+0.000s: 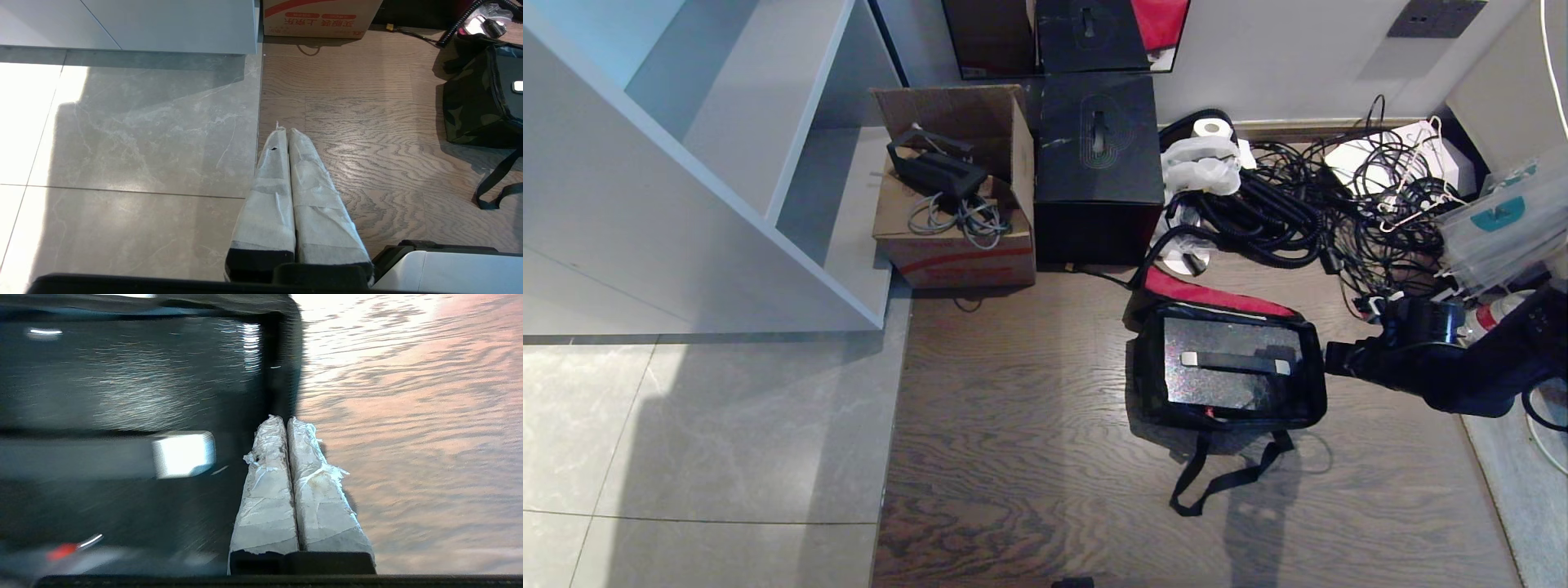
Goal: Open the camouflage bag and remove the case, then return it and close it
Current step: Grip the handle
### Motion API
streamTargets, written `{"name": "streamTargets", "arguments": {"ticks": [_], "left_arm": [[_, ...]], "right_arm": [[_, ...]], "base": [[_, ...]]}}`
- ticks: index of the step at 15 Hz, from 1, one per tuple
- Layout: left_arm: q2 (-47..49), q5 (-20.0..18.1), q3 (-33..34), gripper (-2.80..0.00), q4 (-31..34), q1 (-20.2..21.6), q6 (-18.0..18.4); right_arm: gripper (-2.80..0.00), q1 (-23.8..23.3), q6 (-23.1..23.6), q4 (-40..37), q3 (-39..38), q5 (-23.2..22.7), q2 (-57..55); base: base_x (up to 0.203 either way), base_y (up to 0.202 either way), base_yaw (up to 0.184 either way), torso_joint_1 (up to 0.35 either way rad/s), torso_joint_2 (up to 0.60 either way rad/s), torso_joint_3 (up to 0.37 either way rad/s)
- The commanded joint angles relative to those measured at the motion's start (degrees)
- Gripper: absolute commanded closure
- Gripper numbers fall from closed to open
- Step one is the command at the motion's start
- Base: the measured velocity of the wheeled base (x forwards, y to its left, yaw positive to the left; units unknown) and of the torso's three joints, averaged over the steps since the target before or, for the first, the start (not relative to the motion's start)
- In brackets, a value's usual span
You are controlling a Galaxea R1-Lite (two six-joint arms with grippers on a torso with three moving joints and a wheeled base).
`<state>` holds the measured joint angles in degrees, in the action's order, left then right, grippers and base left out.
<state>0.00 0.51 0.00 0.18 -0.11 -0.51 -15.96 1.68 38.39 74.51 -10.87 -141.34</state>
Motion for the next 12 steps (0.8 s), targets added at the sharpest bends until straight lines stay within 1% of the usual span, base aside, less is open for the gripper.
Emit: {"name": "streamTargets", "arguments": {"ticks": [1, 4, 7, 12], "left_arm": [[0.0, 0.0, 0.0, 0.00, 0.0, 0.0, 0.0], [0.0, 0.0, 0.0, 0.00, 0.0, 0.0, 0.0], [0.0, 0.0, 0.0, 0.00, 0.0, 0.0, 0.0], [0.0, 0.0, 0.0, 0.00, 0.0, 0.0, 0.0]], "right_arm": [[0.00, -0.2, 1.6, 0.3, 2.3, 2.2, -4.8], [0.00, -0.1, 2.2, 0.4, 2.2, 2.6, -6.5], [0.00, 0.4, 2.3, -0.4, 0.1, 2.5, -5.9], [0.00, 3.8, 1.4, -1.1, -5.1, 2.5, -4.6]], "base": [[0.000, 0.000, 0.000, 0.000, 0.00, 0.000], [0.000, 0.000, 0.000, 0.000, 0.00, 0.000], [0.000, 0.000, 0.000, 0.000, 0.00, 0.000], [0.000, 0.000, 0.000, 0.000, 0.00, 0.000]]}}
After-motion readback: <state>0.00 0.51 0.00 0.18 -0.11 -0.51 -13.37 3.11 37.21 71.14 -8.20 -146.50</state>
